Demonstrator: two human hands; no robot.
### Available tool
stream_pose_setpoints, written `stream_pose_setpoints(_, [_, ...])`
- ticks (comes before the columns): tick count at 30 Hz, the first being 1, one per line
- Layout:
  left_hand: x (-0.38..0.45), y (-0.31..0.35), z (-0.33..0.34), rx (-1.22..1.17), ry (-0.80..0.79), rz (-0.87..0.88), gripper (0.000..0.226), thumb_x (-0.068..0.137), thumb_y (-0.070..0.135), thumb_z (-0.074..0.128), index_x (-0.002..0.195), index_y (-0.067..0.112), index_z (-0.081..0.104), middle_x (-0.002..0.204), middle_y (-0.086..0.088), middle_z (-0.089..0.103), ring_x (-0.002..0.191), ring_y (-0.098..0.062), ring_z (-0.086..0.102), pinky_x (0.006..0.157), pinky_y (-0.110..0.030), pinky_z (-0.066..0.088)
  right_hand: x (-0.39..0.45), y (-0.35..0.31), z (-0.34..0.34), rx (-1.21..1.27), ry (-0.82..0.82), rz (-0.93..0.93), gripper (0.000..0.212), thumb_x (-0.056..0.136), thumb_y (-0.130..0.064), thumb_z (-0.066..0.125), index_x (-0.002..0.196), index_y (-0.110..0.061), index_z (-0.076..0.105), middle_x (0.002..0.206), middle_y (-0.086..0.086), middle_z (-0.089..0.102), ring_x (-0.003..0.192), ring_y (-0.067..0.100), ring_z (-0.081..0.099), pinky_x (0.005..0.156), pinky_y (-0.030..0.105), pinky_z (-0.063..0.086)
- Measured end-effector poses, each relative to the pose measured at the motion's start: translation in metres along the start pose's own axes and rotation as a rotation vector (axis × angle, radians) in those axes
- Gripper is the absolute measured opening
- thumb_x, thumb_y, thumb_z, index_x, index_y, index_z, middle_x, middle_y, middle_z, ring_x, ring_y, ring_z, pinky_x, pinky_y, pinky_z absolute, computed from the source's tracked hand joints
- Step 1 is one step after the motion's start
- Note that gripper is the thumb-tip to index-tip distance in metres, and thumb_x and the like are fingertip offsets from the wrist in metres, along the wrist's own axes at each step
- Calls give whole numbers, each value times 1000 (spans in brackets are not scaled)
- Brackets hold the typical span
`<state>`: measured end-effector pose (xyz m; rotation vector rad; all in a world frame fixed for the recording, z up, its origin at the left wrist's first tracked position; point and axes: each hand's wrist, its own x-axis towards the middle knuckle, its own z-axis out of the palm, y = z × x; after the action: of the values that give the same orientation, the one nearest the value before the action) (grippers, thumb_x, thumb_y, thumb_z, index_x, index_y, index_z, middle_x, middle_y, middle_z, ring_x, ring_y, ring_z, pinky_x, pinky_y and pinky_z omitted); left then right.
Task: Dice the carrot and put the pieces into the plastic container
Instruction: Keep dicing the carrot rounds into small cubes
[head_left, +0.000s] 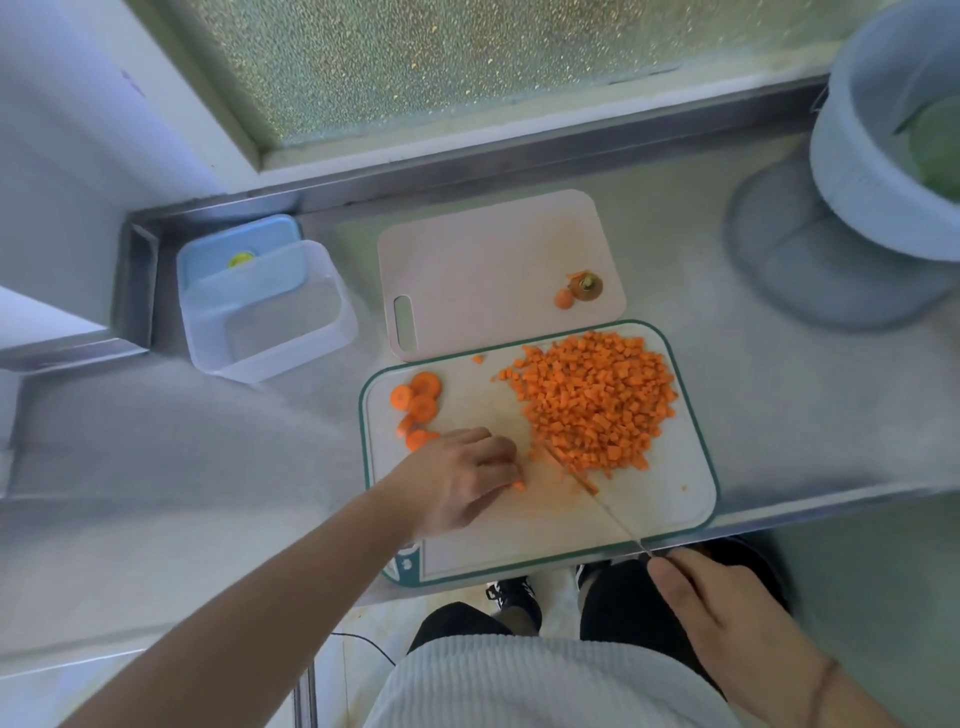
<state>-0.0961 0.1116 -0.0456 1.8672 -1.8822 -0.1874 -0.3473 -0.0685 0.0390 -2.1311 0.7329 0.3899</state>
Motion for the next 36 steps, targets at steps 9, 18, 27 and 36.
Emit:
stream_pose_setpoints(9, [-21,28,-4,-72,269,-349,21,94,9,55,104,5,73,111,-10,67,95,-24,64,84,-33,54,-8,14,-19,-608,164,-125,67,70,-74,-15,89,-39,38,58,-14,46,66,7,64,49,21,36])
stream_pose_setpoints(18, [35,47,-41,-107,95,-248,26,91,32,63,109,18,75,106,1,70,95,-20,61,84,-35,52,10,16,-33,-811,322,-432,71,93,-69,8,61,-27,56,45,-8,52,32,13,51,29,24,29])
stream_pose_setpoints(27, [56,55,-20,59,134,-192,21,89,36,59,93,26,77,91,7,67,88,-16,52,72,-34,43,27,16,-44,-871,354,-617,70,92,-68,16,58,-23,58,44,-3,52,30,17,49,28,24,28])
stream_pose_setpoints(36, [0,28,-24,155,219,-337,17,96,25,60,93,16,75,89,0,65,79,-21,58,76,-37,50,25,46,-81,-830,204,-322,131,37,-77,-48,107,-33,53,105,-11,69,93,10,68,71,28,48])
